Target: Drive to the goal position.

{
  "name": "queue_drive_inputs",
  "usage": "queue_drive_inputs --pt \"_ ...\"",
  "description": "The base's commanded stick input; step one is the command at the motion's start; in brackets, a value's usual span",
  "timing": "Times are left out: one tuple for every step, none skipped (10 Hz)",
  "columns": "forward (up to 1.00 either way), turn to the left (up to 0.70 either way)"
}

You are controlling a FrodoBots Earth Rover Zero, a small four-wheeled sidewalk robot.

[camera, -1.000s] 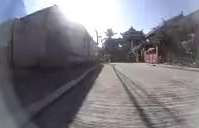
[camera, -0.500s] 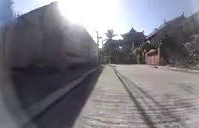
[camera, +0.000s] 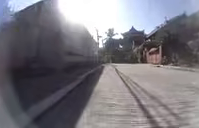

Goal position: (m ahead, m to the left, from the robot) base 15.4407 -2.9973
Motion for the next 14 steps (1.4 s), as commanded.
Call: queue_drive_inputs --pt "0.85 -0.14" --pt "0.85 -0.03" --pt "0.85 -0.03" --pt "0.85 -0.03" --pt "0.85 -0.03" --pt "0.85 -0.03" --pt "0.85 -0.03" --pt "0.85 -0.03" --pt "0.85 -0.03" --pt "0.85 -0.03" --pt "0.85 -0.03" --pt "0.85 -0.03" --pt "0.85 -0.03" --pt "0.85 -0.03"
